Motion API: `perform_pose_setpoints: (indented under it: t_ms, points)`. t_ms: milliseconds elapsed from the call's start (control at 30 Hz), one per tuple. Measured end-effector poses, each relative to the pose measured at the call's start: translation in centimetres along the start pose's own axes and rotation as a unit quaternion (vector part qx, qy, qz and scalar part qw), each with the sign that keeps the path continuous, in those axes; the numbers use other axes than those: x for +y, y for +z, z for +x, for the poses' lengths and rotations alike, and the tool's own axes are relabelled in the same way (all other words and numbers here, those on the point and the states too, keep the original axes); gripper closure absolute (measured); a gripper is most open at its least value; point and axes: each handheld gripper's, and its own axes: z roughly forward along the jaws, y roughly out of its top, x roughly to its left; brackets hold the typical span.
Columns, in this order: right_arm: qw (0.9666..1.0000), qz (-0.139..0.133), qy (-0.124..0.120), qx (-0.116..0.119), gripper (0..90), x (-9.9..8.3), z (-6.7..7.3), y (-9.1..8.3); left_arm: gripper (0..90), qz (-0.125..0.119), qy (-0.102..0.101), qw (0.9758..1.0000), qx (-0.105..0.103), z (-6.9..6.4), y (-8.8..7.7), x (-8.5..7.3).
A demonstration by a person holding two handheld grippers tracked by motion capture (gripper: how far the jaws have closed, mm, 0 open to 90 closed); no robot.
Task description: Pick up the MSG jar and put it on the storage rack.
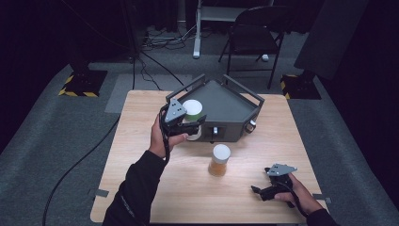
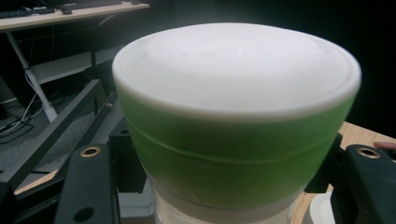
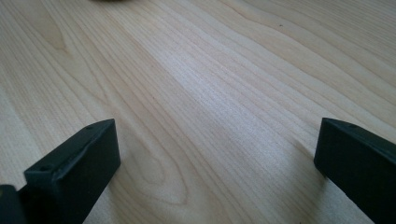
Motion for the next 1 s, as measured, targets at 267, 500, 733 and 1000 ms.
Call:
perform_pose_setpoints:
  t_ms: [267,500,733,1000]
  points:
    - [1.0,0.0,0.0,0.0,0.1,0.0,0.0,0.0,34.0,-0.007,-0.006,0.9999,0.005,0.2,1.2,0.6]
    - [1.0,0.0,0.0,0.0,0.1,0.0,0.0,0.0,33.9,-0.009,-0.008,0.9999,0.009,0.8,2.4,1.5]
    - [1.0,0.0,0.0,0.0,0.1,0.0,0.0,0.0,33.9,-0.007,-0.007,0.9999,0.011,1.5,3.8,2.5]
    - [1.0,0.0,0.0,0.0,0.1,0.0,0.0,0.0,33.9,-0.004,-0.01,0.9998,0.019,1.9,5.7,3.3]
